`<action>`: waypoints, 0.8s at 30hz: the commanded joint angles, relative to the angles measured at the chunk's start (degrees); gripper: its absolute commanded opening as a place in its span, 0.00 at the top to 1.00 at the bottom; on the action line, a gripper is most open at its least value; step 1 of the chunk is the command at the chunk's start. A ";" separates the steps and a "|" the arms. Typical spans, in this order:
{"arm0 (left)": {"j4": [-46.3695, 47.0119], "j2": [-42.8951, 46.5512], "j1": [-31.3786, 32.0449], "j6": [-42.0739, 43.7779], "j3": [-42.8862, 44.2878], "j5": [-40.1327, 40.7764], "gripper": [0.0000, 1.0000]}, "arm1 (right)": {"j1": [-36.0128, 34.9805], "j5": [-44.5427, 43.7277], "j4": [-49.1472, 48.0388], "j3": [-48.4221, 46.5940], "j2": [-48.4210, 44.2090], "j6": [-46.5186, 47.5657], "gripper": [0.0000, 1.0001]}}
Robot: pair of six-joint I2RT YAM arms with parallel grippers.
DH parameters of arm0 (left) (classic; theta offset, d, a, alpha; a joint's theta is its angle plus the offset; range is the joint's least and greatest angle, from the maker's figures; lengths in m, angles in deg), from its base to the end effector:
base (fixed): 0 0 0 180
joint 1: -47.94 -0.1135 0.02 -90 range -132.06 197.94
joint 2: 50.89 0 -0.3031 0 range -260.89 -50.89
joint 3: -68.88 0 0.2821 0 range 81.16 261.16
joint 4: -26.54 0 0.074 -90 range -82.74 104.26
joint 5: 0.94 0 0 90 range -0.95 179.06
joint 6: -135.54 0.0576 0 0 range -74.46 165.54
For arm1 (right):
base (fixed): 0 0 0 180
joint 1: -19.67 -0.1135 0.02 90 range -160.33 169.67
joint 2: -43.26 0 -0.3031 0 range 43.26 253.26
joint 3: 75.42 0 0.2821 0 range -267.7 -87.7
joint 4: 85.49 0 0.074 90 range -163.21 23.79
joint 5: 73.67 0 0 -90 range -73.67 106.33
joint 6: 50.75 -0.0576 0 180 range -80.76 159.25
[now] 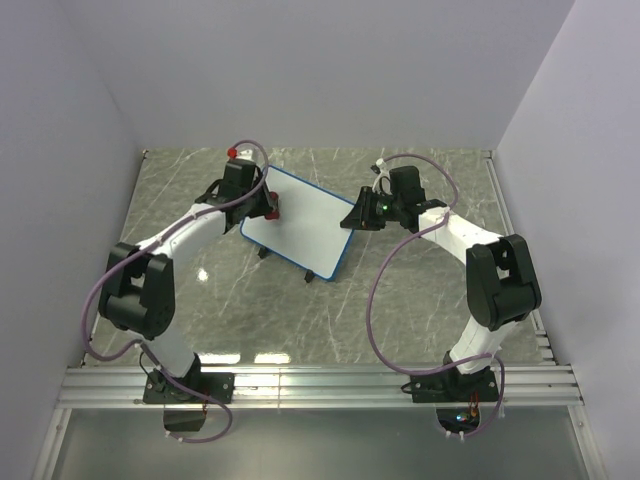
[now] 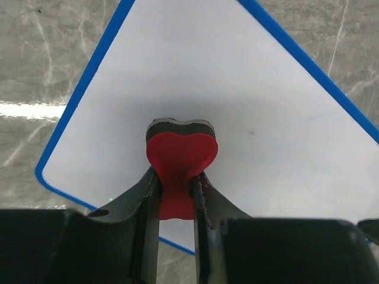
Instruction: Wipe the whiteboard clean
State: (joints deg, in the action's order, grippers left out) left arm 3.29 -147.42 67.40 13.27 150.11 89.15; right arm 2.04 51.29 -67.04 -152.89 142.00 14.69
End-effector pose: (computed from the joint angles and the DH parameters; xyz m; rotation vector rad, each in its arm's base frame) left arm 0.4050 -0.1430 0.2582 -0.2562 2.2744 -0.4794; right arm 0.3923 0.1593 0.2333 -0.2016 2.3314 1.0712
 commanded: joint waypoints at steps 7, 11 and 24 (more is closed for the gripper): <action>-10.55 11.18 0.57 5.90 2.86 12.27 1.00 | 0.23 -8.85 3.23 1.21 -1.27 3.11 1.00; -14.34 14.00 -0.56 5.91 -1.08 16.14 1.00 | 0.23 -8.86 4.37 0.41 -1.18 2.94 1.00; -20.16 22.00 -2.76 -10.09 -18.57 10.82 0.96 | 0.31 -15.62 6.57 -0.21 -7.14 1.62 0.08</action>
State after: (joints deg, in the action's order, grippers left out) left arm -17.32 -128.34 64.51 8.16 134.92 104.67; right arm 2.00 40.58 -61.53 -152.89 139.77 15.83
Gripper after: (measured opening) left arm 0.259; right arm 0.904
